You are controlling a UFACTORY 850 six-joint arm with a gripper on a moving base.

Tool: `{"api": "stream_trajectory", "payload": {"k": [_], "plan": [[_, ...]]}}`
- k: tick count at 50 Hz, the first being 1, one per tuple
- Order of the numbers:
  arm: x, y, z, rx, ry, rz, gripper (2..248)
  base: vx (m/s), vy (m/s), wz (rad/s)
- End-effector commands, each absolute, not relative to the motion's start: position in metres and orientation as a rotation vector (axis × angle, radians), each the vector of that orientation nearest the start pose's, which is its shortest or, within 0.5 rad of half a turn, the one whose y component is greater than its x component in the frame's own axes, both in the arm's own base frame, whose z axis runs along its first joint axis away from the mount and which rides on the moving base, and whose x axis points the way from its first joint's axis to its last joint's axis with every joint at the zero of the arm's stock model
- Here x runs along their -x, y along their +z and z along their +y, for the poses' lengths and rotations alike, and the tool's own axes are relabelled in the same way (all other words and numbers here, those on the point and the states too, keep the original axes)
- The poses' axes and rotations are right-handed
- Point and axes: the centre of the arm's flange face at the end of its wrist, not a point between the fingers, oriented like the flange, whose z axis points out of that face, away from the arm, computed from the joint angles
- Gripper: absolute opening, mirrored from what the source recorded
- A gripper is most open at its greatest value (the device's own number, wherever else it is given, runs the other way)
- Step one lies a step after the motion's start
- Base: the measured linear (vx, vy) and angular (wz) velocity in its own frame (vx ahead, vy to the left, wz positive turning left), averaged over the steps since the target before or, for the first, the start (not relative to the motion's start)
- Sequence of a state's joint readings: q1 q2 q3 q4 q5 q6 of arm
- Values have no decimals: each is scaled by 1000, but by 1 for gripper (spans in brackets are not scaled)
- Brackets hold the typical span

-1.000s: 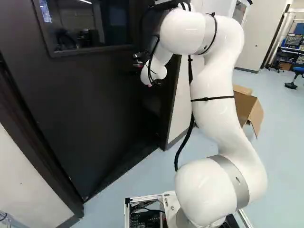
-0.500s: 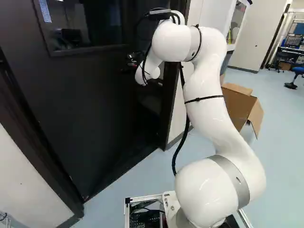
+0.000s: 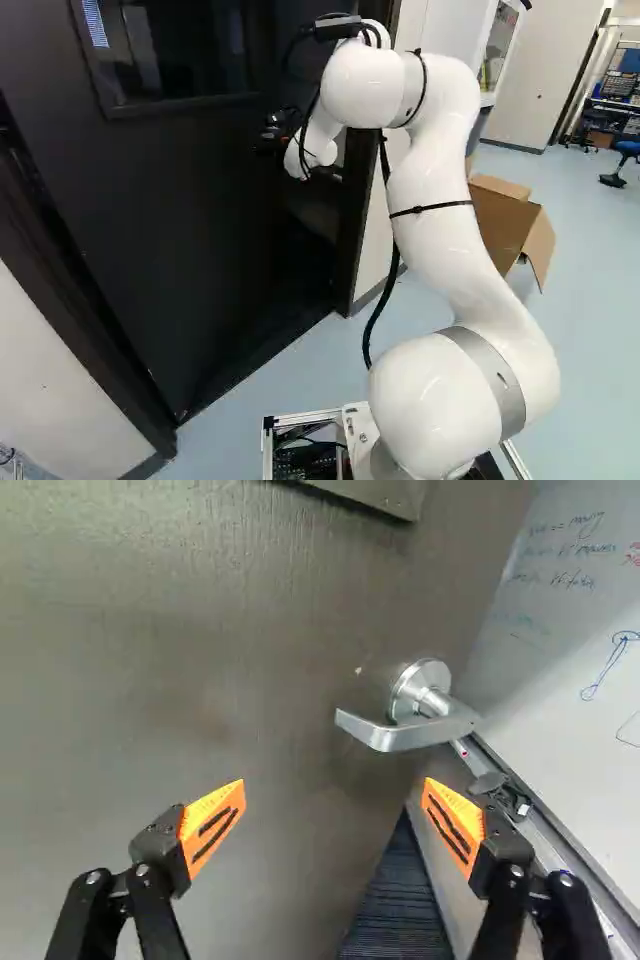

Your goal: Open the door and move inside

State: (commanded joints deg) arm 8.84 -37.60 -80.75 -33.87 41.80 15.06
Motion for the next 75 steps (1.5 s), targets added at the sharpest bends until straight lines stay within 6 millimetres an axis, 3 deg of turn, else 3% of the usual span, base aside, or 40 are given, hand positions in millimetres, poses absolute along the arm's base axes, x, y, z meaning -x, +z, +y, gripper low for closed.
{"api": "stream_trajectory", "payload": {"k": [19, 39, 75], "plan": [[-671, 457, 124, 2134, -1810, -713, 247, 0, 0, 0], [-635, 461, 128, 2149, -1771, -730, 247, 0, 0, 0], [-661, 447, 189, 2129, -1690, -945, 247, 0, 0, 0]]}}
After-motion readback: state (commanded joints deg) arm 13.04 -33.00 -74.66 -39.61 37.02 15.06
